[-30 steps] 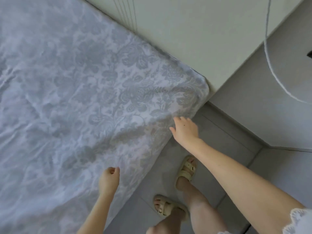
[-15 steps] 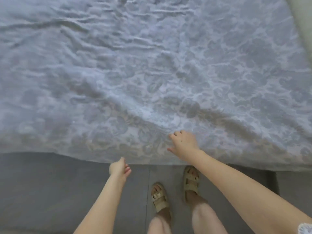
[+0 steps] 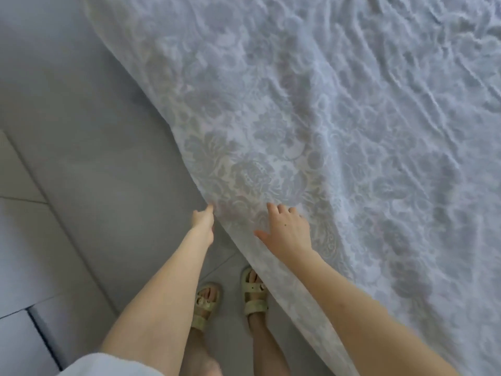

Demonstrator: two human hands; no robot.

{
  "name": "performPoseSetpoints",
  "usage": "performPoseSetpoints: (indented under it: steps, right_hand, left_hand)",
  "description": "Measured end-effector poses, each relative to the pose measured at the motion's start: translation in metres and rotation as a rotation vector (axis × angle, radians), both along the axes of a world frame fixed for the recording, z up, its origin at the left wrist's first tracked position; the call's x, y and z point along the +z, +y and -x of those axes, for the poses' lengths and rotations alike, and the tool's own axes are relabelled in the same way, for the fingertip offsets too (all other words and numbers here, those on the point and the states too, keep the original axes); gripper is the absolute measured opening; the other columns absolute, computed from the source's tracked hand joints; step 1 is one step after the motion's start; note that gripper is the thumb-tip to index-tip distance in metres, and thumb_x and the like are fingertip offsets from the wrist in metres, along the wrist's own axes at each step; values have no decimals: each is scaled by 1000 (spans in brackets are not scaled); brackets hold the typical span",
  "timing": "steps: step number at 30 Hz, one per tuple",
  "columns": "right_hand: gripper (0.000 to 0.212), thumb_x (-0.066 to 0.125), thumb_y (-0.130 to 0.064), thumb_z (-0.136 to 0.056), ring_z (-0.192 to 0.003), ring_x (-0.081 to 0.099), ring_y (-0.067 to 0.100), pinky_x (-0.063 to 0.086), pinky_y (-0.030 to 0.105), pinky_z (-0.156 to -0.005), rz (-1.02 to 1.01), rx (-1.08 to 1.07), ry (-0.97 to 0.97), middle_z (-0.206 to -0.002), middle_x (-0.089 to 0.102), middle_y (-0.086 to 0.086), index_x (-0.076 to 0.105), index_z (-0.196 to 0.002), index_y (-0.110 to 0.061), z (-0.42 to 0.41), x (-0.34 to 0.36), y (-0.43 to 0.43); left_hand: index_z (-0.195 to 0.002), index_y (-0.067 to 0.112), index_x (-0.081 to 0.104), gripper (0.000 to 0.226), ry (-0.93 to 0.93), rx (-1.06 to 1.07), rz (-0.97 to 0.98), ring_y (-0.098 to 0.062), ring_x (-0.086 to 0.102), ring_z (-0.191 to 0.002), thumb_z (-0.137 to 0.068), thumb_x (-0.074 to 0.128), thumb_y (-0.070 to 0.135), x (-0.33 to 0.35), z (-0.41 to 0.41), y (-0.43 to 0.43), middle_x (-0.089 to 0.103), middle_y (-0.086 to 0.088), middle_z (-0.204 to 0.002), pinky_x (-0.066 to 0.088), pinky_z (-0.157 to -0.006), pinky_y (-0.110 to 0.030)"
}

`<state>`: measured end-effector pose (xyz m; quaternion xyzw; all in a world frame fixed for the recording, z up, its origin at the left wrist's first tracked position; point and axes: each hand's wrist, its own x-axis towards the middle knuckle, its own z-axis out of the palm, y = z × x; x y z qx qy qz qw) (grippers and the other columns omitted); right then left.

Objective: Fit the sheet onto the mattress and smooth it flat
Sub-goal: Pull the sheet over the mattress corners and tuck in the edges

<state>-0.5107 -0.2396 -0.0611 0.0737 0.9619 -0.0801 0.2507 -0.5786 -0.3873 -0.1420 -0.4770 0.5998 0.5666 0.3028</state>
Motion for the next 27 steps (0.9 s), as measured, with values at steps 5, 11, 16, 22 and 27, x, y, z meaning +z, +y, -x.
performPoseSetpoints:
  steps: [5, 11, 16, 22, 27]
  right_hand:
    - [66, 55, -56, -86, -119, 44, 26, 42, 34, -89, -71, 96, 5, -131, 45, 5, 37, -136, -17, 20, -30, 3]
    - [68, 54, -60, -84, -116, 47, 24, 44, 34, -85, -137, 159, 29, -127, 46, 4, 36, -134, -17, 23, -42, 5]
    - [71, 49, -65, -84, -119, 46, 25, 45, 35, -87, -32, 37, -73, -133, 45, 6, 37, -136, -17, 33, -26, 2]
    - [75, 40, -71, -84, -114, 54, 26, 48, 40, -88, 114, -74, -201, -136, 43, 4, 36, -137, -18, 49, 5, -12]
    - [61, 33, -62, -92, -106, 58, 22, 49, 37, -84, 77, -21, -186, -133, 48, 3, 41, -134, -18, 73, 26, -12]
  left_hand:
    - [-135, 7, 45, 46, 31, 114, -170, -21, 59, -88, -95, 54, 29, -44, 17, -8, 59, -10, -108, 52, -76, -32]
    - [-80, 10, 58, 16, 220, 65, 12, -17, 50, -61, -90, 61, 20, -44, 8, -11, 56, -6, -70, 41, -58, -26]
    - [-55, 5, 45, 41, 302, 45, 235, -16, 35, -54, -82, 70, 23, 6, -16, -44, 39, -8, -55, 28, -53, -26]
    - [-56, 13, 38, 45, 430, -130, 289, -15, 35, -48, -80, 72, 27, 102, -14, -39, 39, -2, -51, 27, -48, -27]
    - [-54, 18, 33, 49, 387, -214, 249, -12, 37, -51, -91, 54, 43, 119, 1, -52, 35, 7, -52, 27, -51, -25]
